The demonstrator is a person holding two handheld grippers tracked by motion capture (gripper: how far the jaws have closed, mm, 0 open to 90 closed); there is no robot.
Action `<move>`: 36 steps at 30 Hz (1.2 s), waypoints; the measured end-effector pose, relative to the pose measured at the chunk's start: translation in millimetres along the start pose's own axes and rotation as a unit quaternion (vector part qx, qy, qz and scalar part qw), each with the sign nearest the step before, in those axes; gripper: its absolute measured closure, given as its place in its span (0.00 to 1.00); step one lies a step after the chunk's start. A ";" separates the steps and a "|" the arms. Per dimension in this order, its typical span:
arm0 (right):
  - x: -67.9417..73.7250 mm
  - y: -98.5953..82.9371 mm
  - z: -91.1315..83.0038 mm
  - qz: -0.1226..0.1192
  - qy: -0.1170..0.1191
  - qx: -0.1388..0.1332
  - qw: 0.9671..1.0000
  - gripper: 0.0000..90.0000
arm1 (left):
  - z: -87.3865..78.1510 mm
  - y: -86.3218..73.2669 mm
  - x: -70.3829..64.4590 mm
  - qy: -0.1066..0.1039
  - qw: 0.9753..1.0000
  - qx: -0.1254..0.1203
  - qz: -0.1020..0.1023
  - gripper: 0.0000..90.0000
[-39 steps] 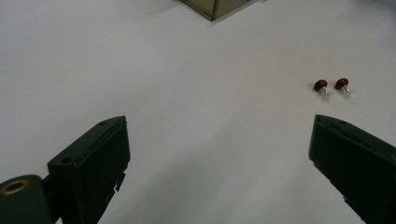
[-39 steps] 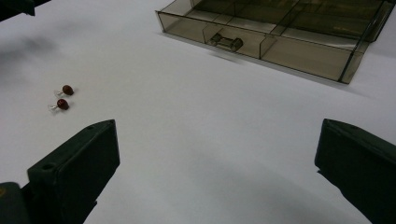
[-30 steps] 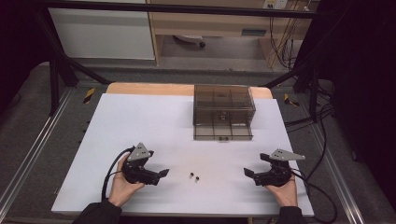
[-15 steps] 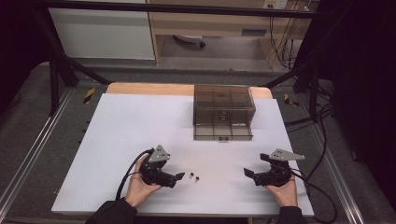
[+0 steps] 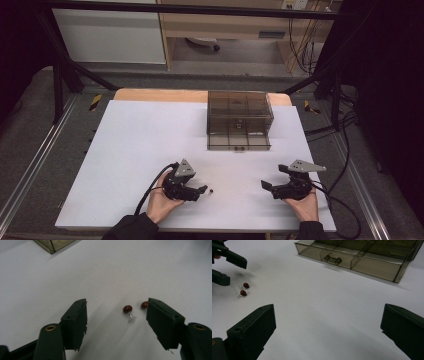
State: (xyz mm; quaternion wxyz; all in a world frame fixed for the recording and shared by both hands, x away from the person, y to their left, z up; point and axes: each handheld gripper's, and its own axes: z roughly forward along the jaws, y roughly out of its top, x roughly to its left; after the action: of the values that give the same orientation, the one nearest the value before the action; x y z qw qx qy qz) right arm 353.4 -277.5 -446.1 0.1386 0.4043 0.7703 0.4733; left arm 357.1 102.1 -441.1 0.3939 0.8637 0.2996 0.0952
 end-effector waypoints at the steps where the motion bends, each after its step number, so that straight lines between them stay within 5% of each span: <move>1: 0.0 0.0 0.0 0.000 0.000 0.000 1.000 0.00 | 1.1 0.3 -1.4 0.000 1.000 0.002 0.001 0.39; 17: -0.1 0.3 -0.9 0.003 0.000 -0.001 1.000 0.01 | 13.9 1.5 -16.8 0.018 1.000 0.022 0.005 0.76; 36: -0.4 0.3 -0.5 0.003 0.002 0.000 1.000 0.01 | 12.5 1.2 -15.1 0.025 0.999 0.025 -0.003 0.91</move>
State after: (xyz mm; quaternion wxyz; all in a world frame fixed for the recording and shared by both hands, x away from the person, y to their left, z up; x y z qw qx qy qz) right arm 353.5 -278.0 -445.6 0.1362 0.4054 0.7692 0.4747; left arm 350.5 84.7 -447.5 0.3646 0.8698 0.3145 0.1077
